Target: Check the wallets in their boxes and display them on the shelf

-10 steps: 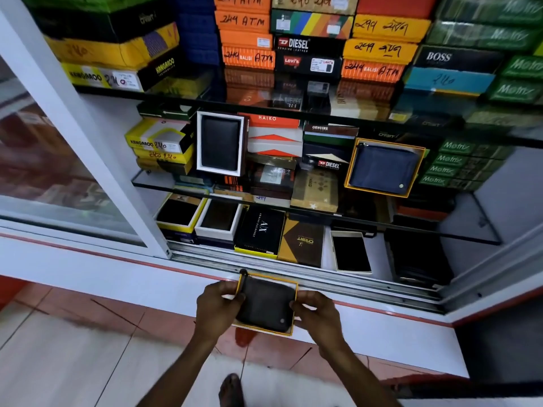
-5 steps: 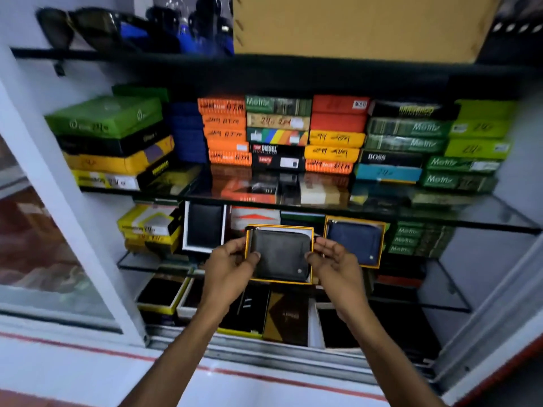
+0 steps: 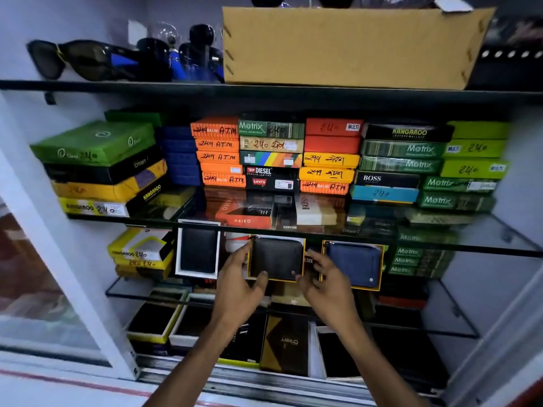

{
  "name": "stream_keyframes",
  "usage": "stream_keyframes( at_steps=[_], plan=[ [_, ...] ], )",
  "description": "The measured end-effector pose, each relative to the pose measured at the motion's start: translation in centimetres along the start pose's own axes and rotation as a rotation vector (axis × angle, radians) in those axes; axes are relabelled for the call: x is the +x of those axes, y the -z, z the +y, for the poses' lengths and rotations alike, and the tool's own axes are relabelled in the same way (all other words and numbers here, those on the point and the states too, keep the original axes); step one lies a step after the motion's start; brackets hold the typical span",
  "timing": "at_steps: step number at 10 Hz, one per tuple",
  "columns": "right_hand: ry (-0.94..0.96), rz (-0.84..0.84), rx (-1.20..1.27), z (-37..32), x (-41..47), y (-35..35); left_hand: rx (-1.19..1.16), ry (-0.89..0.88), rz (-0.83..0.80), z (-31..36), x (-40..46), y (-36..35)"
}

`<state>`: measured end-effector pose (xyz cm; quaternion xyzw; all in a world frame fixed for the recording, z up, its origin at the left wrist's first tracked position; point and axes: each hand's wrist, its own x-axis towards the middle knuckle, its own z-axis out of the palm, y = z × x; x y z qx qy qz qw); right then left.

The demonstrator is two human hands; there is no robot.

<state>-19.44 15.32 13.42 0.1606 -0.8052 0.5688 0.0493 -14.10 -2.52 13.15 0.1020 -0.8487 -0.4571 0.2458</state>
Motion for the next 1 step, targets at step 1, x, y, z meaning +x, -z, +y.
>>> stream_keyframes(
  at_steps=[1],
  plan=[
    [0.274, 0.22, -0.139, -2.43, -3.94, 2.08, 0.082, -0.339, 0.172, 2.83, -2.96, 1.52]
  ],
)
